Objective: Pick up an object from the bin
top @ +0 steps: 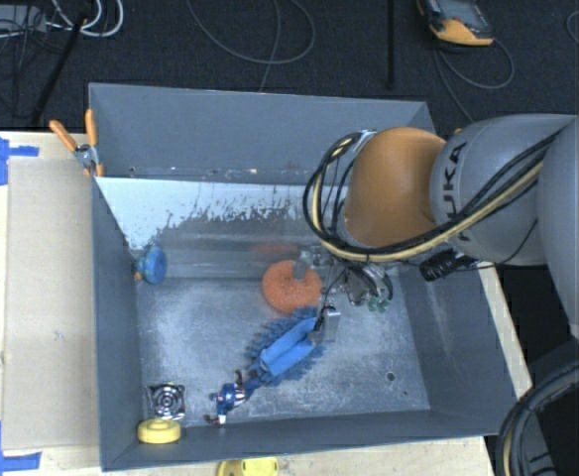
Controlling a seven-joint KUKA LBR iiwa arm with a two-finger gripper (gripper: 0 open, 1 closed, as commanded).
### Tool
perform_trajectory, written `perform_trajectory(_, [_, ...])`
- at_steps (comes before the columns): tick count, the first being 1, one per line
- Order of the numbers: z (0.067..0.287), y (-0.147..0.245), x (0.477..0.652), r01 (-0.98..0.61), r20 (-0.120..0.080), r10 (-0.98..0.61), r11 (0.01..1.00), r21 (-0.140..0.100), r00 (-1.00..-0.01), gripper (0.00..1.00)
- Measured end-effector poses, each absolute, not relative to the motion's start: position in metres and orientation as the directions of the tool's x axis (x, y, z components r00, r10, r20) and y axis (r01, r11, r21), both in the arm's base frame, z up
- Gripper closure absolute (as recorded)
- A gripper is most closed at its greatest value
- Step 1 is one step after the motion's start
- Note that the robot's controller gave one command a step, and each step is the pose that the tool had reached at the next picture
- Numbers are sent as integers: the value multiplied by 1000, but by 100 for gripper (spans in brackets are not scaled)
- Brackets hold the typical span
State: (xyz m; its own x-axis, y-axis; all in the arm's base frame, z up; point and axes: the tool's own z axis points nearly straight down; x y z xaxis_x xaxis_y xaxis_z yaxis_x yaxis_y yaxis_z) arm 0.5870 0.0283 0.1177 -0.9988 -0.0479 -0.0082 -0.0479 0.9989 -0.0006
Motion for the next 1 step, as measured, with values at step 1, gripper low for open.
perform_trajectory(1, [80, 46, 583, -141, -13, -141, 990, 1, -990, 100])
